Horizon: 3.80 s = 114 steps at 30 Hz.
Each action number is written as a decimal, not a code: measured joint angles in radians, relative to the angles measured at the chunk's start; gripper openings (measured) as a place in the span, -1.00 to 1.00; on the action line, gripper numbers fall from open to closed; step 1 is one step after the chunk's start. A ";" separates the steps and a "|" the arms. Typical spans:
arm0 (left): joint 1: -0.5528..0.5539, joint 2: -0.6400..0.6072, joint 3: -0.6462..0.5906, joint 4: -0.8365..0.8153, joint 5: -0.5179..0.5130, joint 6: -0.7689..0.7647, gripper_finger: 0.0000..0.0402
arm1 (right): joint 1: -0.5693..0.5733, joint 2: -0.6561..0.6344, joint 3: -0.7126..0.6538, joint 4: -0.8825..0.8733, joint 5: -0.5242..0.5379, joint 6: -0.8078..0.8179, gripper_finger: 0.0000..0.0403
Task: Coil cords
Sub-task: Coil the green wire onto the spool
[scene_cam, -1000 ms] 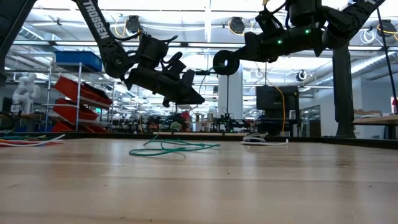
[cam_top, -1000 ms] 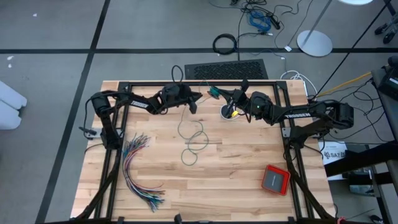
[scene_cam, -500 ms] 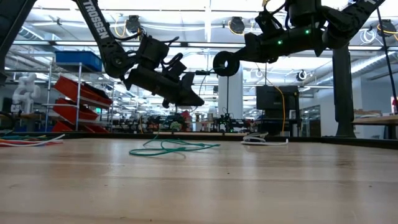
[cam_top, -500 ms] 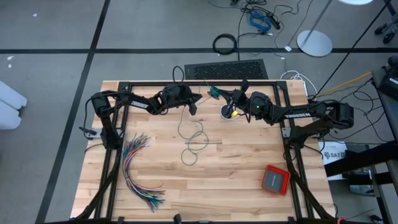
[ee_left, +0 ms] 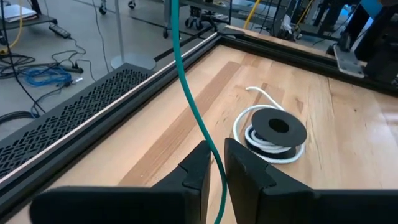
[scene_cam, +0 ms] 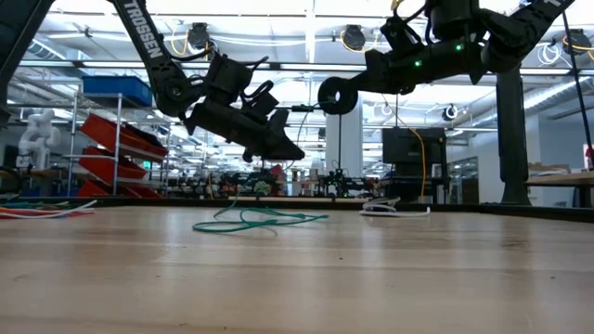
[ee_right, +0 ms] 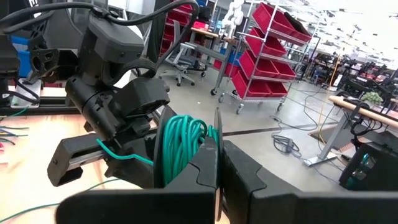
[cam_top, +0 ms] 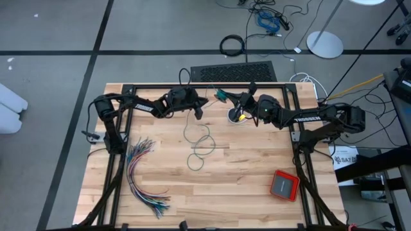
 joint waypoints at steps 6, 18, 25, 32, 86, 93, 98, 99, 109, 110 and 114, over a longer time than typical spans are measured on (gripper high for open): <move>0.003 -0.015 -0.003 -0.043 0.004 0.021 -0.74 | 0.000 0.000 0.000 -0.010 0.000 0.000 -1.00; 0.011 -0.066 -0.011 -0.080 0.010 0.046 -0.67 | 0.000 0.000 0.000 -0.011 0.000 0.000 -1.00; 0.015 -0.068 -0.011 -0.146 -0.002 0.066 -0.66 | 0.000 0.000 0.000 -0.010 0.000 0.000 -1.00; 0.003 -0.068 -0.011 -0.107 -0.058 0.064 -0.96 | 0.000 0.000 0.000 -0.007 0.000 0.005 -1.00; -0.225 0.116 0.321 -0.160 -0.230 0.021 -1.00 | -0.039 0.222 0.001 0.289 0.083 0.184 -1.00; -0.231 0.102 0.336 -0.193 -0.233 0.039 -1.00 | -0.039 0.222 0.001 0.230 0.085 0.204 -1.00; -0.230 0.045 0.336 -0.270 -0.251 0.071 -1.00 | -0.039 0.222 0.001 0.158 0.085 0.201 -1.00; -0.230 0.034 0.336 -0.284 -0.265 0.085 -1.00 | -0.039 0.222 0.001 0.146 0.085 0.200 -1.00; -0.208 -0.070 0.336 -0.473 -0.300 0.144 -1.00 | -0.038 0.221 0.001 0.076 0.072 0.180 -1.00; -0.204 -0.077 0.336 -0.492 -0.300 0.145 -1.00 | -0.038 0.220 0.001 0.074 0.061 0.180 -1.00; -0.182 -0.093 0.336 -0.558 -0.295 0.160 -1.00 | -0.036 0.221 0.001 0.063 0.026 0.179 -1.00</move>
